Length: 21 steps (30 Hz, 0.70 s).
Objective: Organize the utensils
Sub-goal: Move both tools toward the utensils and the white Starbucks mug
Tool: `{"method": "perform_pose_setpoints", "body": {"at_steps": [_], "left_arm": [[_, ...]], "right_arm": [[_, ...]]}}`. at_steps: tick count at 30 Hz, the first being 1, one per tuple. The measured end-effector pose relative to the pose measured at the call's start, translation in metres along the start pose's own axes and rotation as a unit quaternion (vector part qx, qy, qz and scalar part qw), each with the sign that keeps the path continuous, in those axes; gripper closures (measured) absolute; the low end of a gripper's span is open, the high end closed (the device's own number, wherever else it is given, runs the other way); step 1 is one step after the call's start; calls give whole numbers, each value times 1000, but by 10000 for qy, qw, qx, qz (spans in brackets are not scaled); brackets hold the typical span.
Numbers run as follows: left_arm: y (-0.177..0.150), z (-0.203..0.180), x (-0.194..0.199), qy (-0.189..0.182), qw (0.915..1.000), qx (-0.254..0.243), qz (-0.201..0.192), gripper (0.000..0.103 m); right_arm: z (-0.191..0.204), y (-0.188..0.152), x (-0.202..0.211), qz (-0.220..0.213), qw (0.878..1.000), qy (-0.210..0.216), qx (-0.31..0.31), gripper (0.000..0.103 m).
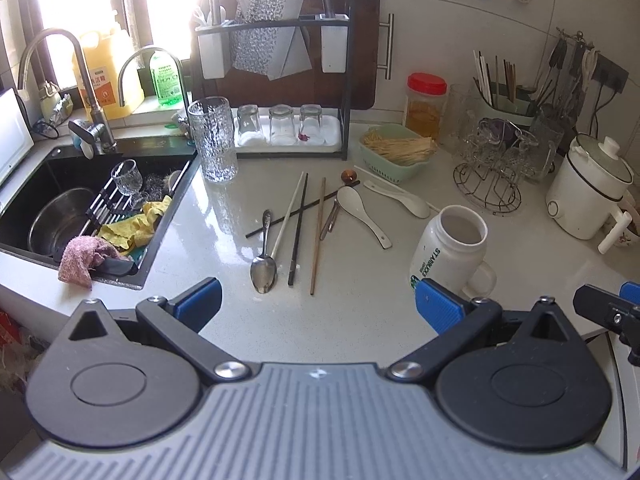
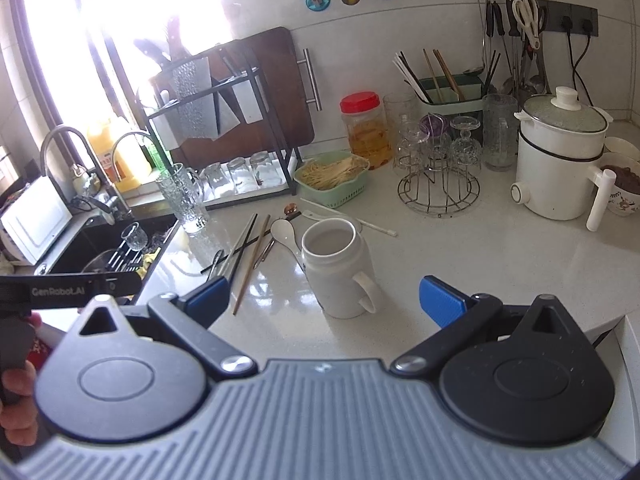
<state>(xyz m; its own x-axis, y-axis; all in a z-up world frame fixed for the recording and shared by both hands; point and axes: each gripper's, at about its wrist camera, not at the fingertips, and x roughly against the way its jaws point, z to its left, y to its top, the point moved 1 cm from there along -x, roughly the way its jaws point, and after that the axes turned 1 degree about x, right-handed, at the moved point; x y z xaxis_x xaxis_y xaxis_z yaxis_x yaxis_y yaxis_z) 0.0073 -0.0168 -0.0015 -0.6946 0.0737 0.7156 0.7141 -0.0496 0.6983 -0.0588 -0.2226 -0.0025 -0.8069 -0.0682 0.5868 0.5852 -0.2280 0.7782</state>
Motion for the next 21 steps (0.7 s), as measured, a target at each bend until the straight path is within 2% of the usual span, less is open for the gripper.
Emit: {"method": "perform_pose_setpoints", "body": {"at_steps": [21], "left_arm": [[-6,-5,-6,-60,10000,-64,40,0]], "right_arm": [[-4,-4,3,-71,9997,-224,-54,0]]}}
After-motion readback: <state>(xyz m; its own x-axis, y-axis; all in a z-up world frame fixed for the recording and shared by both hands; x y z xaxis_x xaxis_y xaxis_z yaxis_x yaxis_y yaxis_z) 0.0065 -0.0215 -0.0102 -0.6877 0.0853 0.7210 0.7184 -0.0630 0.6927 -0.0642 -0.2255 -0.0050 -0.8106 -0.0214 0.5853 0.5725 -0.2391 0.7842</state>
